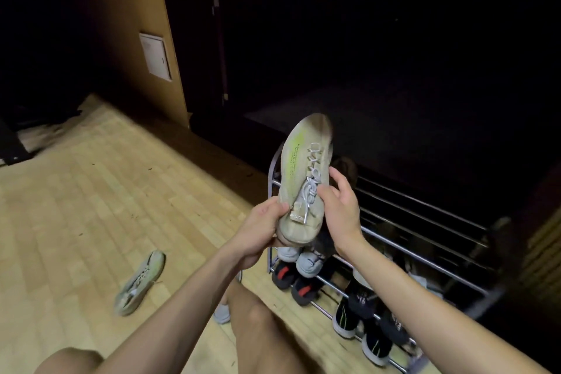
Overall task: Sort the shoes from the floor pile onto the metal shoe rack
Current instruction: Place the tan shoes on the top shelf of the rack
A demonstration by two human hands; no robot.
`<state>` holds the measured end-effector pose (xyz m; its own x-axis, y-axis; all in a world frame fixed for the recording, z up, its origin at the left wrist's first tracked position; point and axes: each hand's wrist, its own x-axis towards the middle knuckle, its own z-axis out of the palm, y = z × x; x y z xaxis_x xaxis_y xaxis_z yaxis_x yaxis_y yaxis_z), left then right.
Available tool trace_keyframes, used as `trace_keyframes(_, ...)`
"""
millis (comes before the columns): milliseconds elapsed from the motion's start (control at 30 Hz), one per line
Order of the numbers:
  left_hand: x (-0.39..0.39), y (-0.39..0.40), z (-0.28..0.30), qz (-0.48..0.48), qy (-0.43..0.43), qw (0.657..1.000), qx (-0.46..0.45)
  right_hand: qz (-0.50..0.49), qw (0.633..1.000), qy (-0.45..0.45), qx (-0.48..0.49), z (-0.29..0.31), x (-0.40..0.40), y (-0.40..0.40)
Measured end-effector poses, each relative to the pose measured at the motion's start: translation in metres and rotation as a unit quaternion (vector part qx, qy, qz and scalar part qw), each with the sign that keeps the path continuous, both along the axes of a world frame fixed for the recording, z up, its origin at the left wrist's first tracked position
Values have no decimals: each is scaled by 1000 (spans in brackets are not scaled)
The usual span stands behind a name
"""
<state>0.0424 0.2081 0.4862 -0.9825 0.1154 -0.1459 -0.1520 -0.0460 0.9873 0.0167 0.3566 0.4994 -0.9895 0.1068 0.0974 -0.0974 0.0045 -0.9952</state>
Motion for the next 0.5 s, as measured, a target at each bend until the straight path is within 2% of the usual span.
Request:
trace_keyframes(133, -9, 39, -1, -37, -17, 999, 15, -24, 999, -26, -13, -4, -3, 42)
trace_keyframes(267, -24, 73, -4, -65, -27, 997, -12, -75, 996, -50, -11, -11, -16, 77)
trace_keyframes(367, -34, 94, -9, -73, -45, 996, -35, -105, 992, -64, -34, -16, -23, 98)
trace_keyframes(500, -44, 115, -19, -67, -48, 997, -11, -131, 986, -79, -64, -25, -29, 120)
